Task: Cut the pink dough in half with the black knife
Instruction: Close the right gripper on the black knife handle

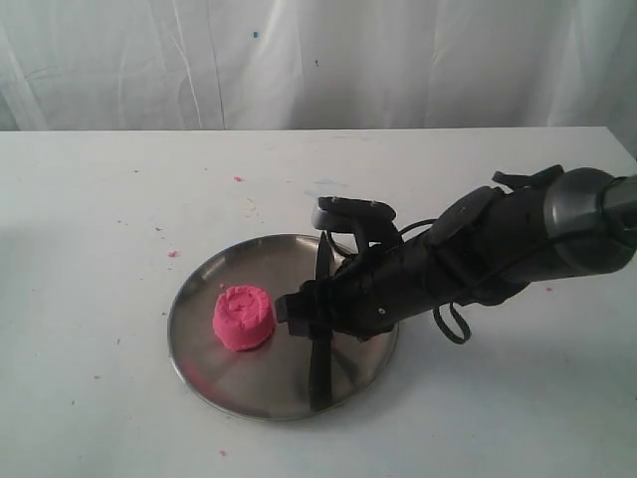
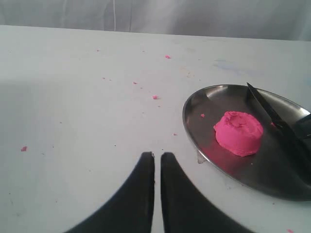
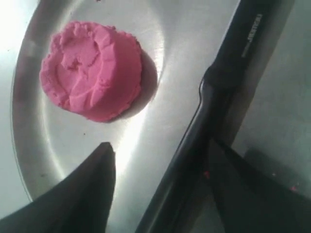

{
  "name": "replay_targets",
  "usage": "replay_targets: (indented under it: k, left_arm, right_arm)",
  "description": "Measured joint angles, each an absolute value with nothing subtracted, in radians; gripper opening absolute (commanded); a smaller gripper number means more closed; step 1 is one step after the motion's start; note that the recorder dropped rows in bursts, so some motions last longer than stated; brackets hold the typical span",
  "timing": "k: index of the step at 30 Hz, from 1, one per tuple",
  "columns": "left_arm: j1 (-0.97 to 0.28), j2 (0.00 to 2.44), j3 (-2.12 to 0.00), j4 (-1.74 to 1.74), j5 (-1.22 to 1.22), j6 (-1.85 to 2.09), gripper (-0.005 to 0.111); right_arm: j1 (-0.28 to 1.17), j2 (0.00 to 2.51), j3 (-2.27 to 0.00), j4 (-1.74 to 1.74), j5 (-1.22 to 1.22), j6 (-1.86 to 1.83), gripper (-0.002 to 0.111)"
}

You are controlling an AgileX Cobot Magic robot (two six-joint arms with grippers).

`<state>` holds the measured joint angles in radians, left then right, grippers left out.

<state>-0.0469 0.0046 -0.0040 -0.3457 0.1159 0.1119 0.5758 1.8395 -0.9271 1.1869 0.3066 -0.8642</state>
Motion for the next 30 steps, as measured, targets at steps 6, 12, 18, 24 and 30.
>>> replay_targets:
  k: [6,12,18,24,30]
  left_arm:
    - [-0.047,0.005,-0.004,-0.346,0.116,0.112,0.012]
    - [-0.047,0.005,-0.004,-0.346,0.116,0.112,0.012]
    - [-0.047,0.005,-0.004,-0.346,0.116,0.112,0.012]
    - [-0.047,0.005,-0.004,-0.346,0.116,0.112,0.012]
    - [-0.047,0.005,-0.004,-0.346,0.116,0.112,0.012]
  right_arm:
    - [0.578,1.784,-0.927,0.798,0.276,-0.653,0.054]
    - [0.587,1.746,-0.96,0.208,0.393,-0.07,0.054]
    - [0.702,1.744,-1.026,0.0,0.483,0.226,0.054]
    - [0.708,1.811,-1.036,-0.005,0.417,0.399,0.054]
    - [0.708,1.899,-1.045,0.0,0.376,0.407,0.054]
